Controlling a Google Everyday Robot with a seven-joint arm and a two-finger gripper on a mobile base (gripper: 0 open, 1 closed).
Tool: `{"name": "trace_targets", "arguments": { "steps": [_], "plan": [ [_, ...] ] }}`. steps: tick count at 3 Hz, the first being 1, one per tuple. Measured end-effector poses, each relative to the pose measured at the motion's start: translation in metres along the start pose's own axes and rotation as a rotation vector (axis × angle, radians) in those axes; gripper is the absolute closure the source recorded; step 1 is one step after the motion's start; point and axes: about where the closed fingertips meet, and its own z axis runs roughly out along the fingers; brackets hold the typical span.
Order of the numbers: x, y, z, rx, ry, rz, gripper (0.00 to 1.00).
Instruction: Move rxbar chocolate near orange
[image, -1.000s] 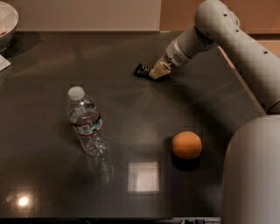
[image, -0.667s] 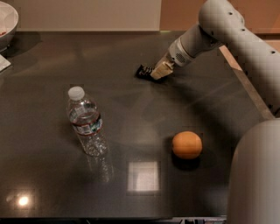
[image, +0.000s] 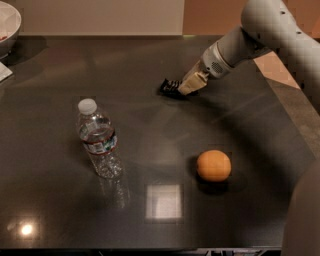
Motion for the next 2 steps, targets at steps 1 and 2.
{"name": "trace_targets", "arguments": {
  "steps": [1, 2],
  "plan": [
    [0.014, 0.023, -0.019, -0.026, 0.004, -0.002, 1.0],
    [0.034, 0.045, -0.043, -0.047, 0.008, -0.01, 1.0]
  ]
}}
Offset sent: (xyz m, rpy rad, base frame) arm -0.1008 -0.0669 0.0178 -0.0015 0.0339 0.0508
